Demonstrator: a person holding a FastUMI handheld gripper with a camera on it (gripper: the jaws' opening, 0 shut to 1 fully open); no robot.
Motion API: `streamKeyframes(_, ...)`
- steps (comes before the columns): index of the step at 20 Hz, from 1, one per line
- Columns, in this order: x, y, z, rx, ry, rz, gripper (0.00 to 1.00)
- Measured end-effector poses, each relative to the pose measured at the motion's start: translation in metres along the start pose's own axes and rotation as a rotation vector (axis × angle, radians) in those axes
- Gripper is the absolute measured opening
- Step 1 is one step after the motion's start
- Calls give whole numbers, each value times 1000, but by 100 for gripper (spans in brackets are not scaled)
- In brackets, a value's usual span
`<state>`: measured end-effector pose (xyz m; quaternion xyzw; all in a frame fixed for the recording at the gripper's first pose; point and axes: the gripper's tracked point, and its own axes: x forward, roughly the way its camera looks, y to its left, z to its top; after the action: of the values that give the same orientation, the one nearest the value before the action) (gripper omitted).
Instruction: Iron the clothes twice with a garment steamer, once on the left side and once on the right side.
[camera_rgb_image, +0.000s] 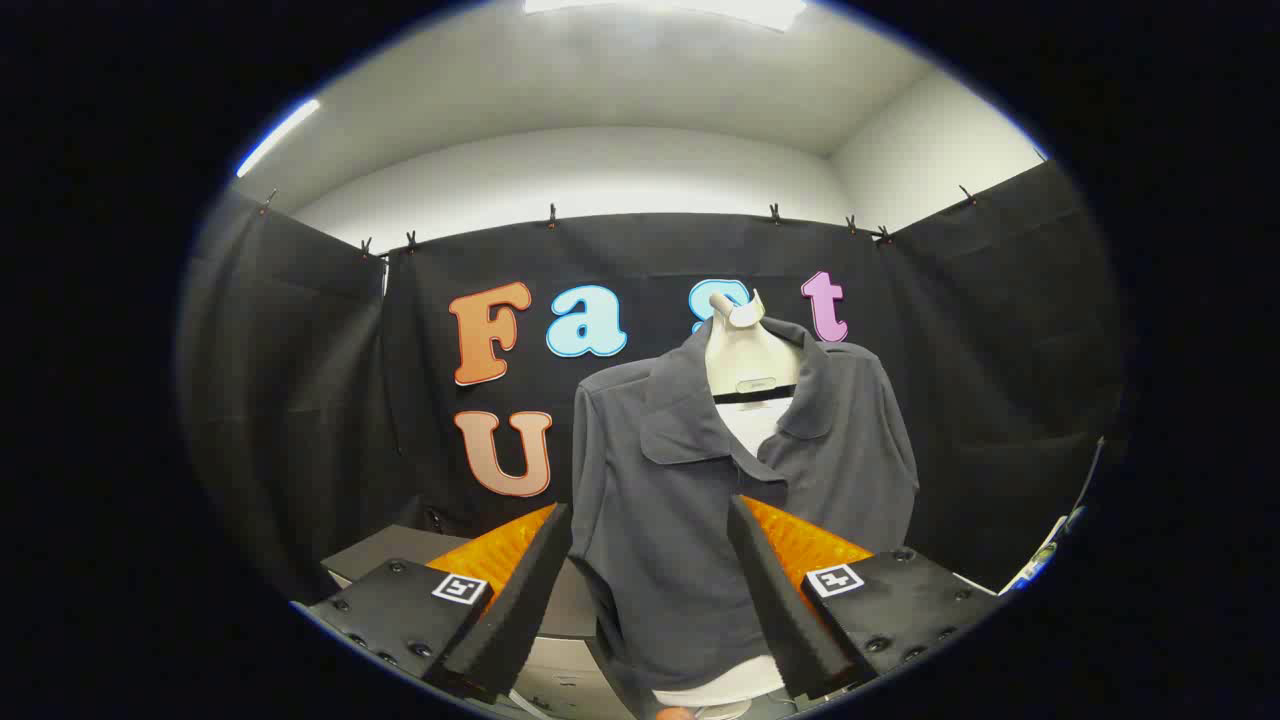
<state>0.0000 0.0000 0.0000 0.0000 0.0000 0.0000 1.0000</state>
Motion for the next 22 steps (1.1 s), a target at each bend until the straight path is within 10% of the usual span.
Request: streamKeyframes(22,36,1,-12,-39,57,-22,100)
